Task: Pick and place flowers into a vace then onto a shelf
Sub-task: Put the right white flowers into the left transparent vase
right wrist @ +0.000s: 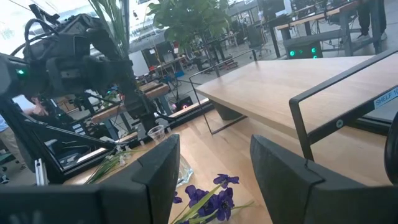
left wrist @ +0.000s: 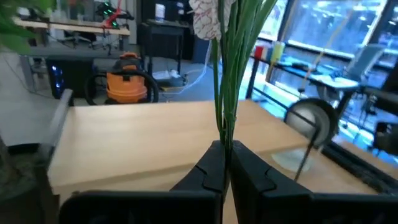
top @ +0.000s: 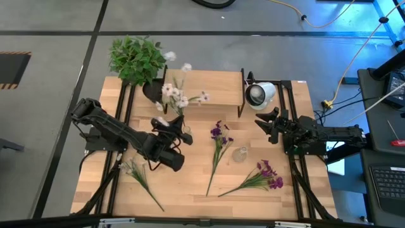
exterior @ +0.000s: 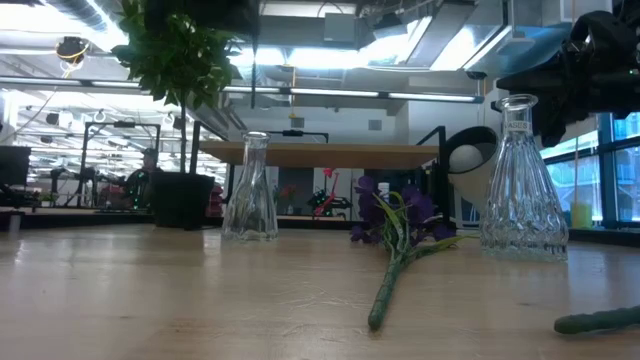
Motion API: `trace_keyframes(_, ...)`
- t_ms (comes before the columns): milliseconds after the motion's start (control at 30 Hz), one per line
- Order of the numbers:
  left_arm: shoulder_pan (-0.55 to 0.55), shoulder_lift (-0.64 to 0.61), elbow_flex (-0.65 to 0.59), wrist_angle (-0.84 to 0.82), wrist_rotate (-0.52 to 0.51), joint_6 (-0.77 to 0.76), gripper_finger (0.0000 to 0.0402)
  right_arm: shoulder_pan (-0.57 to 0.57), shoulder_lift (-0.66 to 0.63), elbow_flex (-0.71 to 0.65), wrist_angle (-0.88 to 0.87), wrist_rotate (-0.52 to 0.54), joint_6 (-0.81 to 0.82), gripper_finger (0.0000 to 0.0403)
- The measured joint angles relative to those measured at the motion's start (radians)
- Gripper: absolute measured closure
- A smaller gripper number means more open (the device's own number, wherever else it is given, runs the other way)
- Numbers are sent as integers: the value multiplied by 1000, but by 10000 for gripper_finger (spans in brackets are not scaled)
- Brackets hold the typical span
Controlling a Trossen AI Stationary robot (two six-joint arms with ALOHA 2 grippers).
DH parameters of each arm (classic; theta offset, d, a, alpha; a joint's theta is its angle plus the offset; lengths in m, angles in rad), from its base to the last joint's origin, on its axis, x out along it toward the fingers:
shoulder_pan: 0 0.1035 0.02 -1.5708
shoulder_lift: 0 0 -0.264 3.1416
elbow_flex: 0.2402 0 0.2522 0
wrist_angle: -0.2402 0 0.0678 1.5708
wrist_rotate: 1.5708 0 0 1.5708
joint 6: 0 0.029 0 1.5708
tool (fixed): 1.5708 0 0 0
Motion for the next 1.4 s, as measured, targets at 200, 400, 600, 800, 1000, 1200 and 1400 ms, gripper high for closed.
trace_keyframes(200,22,0,-47,189,28,162,395,0,0,0,0,0,1,205)
trace_keyframes(400,33,17,-59,209,62,169,396,0,0,0,0,0,5,205)
trace_keyframes(600,33,68,-59,208,57,129,395,0,0,0,0,0,5,205)
trace_keyframes(800,31,124,-59,208,49,83,396,0,0,0,0,0,4,205)
trace_keyframes(1000,28,151,-59,199,51,42,396,0,0,0,0,0,6,205)
trace_keyframes(1200,23,150,-59,158,71,43,395,0,0,0,0,0,6,205)
trace_keyframes(1400,11,150,-59,131,74,16,395,0,0,0,0,0,6,205)
